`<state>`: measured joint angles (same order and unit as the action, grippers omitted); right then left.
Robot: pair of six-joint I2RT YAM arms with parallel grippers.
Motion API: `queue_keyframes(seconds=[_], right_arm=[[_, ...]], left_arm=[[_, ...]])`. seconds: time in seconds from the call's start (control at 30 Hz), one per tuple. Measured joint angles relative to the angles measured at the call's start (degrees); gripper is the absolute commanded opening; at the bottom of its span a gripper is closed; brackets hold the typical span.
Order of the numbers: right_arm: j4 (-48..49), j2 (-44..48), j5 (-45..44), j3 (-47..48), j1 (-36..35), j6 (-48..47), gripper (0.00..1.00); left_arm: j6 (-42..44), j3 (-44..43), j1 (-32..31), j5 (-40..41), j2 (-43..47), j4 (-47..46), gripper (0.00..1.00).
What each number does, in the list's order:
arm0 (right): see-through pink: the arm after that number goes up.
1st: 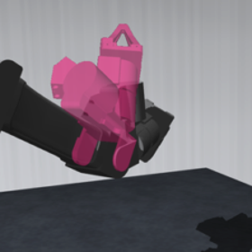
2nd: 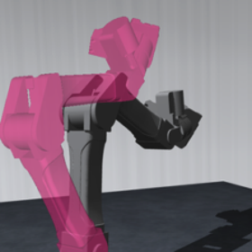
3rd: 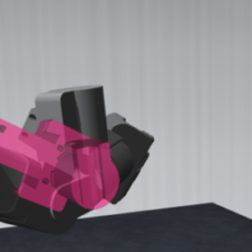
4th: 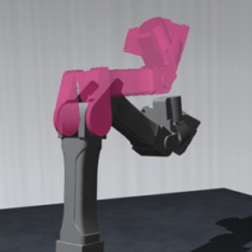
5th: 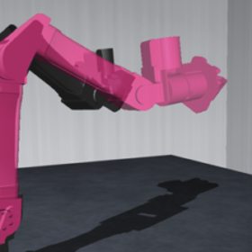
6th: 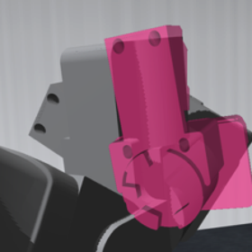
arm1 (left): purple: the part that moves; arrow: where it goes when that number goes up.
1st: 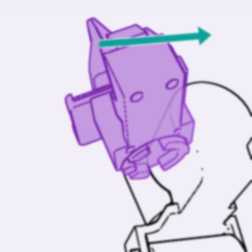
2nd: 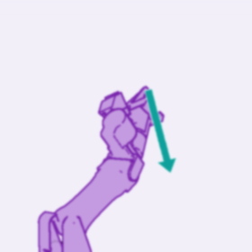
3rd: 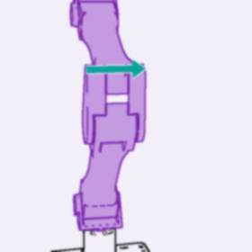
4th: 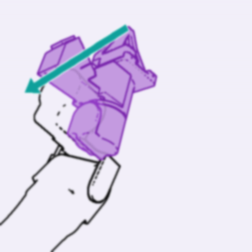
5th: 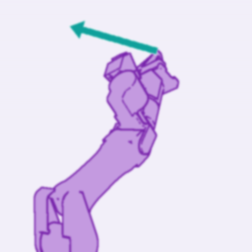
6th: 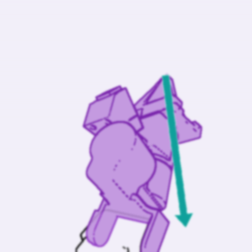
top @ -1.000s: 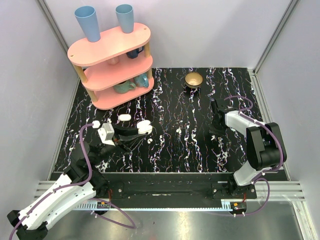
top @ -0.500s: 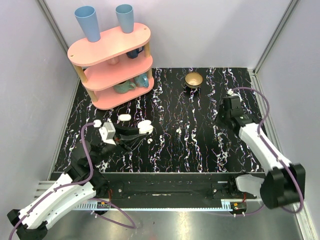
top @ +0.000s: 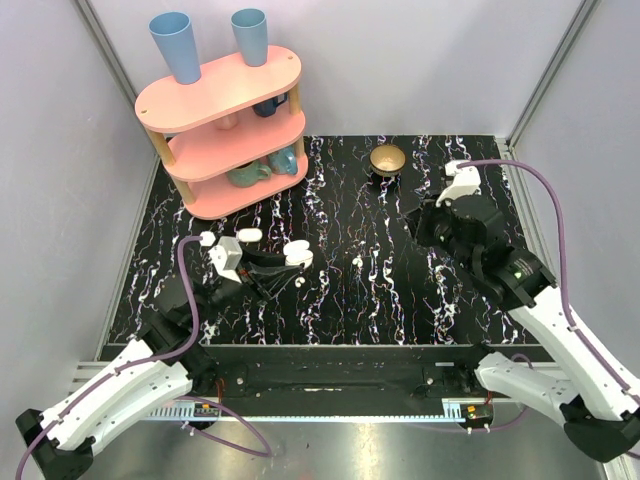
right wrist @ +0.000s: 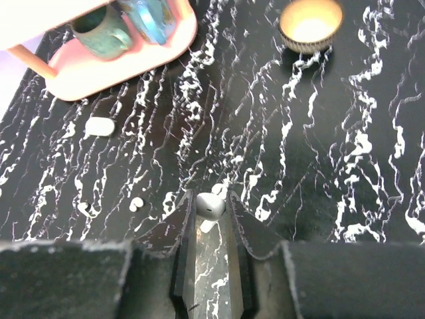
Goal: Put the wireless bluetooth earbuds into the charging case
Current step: Insert the right earbud into the right side groove of the charging case.
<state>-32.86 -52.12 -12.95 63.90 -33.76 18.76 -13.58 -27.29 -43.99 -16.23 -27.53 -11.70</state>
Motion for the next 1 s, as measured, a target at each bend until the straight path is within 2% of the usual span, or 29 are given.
queue_keyframes(seconds=[0.23,0.4,0.63,0.77,1.0], right_arm=[[-0.1,-1.8,-8.7,6.9,-13.8,-3.3,0.00],[1.1,-5.6,-18.4,8.9,-25.6,-5.7,0.00],[9.1,-11.1,-32.8,9.1,-39.6,-10.1,0.00],[13.7,-13.1,-36.0,9.2,-42.7,-12.1,0.00],[16.5,-16.3,-34.2,11.5,-44.2,-12.4,0.00]], left_arm=[[-1.1,0.0,0.0,0.5,-0.1,0.0,0.00],[-1.5,-0.1,0.0,1.4,-0.3,0.0,0.00],[-1.7,-0.6,0.0,2.6,-0.4,0.0,0.00],[-1.6,-0.7,0.0,2.5,-0.5,0.0,0.00],[0.1,-0.7,0.0,1.6,-0.4,0.0,0.00]])
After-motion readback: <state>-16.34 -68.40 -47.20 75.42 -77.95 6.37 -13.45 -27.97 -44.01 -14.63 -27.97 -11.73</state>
